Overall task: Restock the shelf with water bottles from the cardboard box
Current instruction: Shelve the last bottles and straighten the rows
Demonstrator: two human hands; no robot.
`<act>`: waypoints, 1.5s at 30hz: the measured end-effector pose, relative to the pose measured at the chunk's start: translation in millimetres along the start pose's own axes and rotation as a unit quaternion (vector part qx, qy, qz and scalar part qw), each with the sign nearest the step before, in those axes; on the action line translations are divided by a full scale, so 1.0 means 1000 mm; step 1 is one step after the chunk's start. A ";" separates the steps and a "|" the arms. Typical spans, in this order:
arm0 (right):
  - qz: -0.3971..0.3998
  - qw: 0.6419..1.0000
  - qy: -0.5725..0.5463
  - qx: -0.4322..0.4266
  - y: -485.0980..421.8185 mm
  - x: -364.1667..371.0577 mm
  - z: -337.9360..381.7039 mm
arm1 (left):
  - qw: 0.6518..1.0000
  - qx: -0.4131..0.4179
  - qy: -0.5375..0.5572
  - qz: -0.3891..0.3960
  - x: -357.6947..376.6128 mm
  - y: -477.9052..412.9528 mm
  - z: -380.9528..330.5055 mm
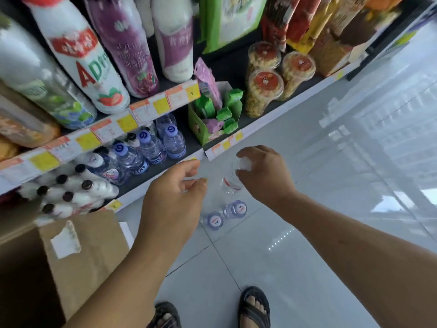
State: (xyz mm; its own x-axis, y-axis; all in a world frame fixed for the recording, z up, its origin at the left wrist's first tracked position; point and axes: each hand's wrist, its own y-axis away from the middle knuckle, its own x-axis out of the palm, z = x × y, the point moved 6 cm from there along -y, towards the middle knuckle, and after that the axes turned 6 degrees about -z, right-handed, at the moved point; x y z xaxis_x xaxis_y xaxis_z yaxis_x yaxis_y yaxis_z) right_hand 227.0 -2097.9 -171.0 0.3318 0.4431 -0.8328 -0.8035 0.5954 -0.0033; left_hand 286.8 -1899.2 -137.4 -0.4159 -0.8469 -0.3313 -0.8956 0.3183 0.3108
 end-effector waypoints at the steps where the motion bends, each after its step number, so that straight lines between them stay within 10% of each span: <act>1: -0.011 1.000 -0.013 -0.011 0.005 -0.029 0.021 | 1.000 0.006 0.001 0.005 -0.007 0.008 -0.019; 13: -0.096 0.978 -0.140 -0.117 0.065 -0.435 0.351 | 0.976 0.156 0.059 0.143 -0.153 0.160 -0.361; 24: -0.173 0.889 -0.291 -0.307 0.111 -0.676 0.575 | 0.925 0.367 0.088 0.038 -0.292 0.284 -0.599; 37: -0.024 0.823 -0.483 -0.299 0.149 -0.651 0.683 | 0.892 0.407 0.136 -0.142 -0.465 0.357 -0.644; 45: 0.093 0.831 -0.396 -0.379 0.199 -0.546 0.783 | 0.880 0.421 0.111 -0.188 -0.589 0.349 -0.645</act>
State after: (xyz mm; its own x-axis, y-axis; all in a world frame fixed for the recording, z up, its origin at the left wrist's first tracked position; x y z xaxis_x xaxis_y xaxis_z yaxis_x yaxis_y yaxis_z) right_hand 272.9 -1696.7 716.2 0.1470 0.9612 -0.2334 -0.8587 0.0069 -0.5124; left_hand 320.8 -1563.9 740.9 -0.1071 -0.9926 -0.0576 -0.8021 0.1204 -0.5849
